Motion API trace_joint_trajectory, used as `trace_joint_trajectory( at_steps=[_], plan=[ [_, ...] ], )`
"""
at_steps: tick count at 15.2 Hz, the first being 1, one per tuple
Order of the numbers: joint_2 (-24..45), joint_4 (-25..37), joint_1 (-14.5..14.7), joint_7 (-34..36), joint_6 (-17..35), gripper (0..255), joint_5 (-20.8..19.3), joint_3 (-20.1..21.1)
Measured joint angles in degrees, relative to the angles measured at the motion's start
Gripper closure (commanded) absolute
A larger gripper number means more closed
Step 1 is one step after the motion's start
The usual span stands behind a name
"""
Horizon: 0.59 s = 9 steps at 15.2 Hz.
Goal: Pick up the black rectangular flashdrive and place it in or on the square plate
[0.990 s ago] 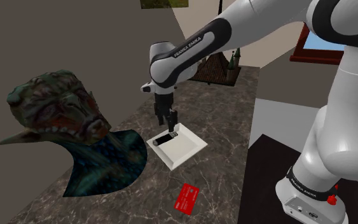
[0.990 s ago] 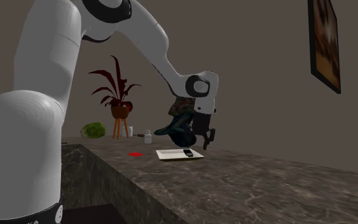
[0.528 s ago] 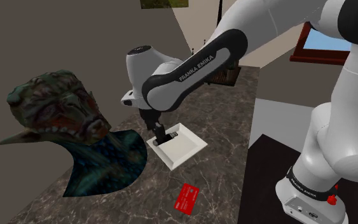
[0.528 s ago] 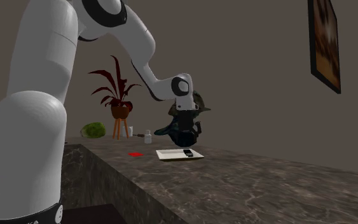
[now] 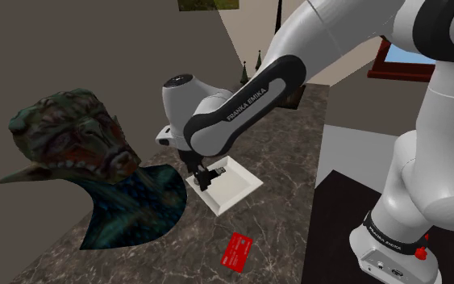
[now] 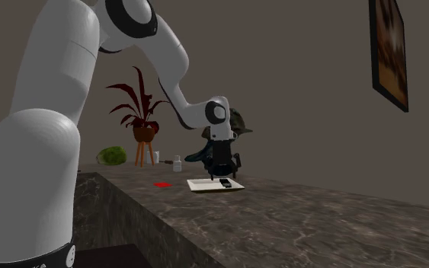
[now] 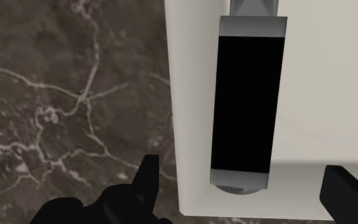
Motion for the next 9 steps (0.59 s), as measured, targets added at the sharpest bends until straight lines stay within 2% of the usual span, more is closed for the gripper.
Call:
trace_joint_trajectory(
  at_steps=[5, 6, 9],
  plan=[
    [0.13, -0.12, 0.01, 0.05, 0.28, 0, -0.05, -0.01],
    [0.13, -0.12, 0.01, 0.05, 0.28, 255, -0.05, -0.01],
    [-0.32, 0.15, -0.14, 0.00, 0.54, 255, -0.15, -0.19]
  ],
)
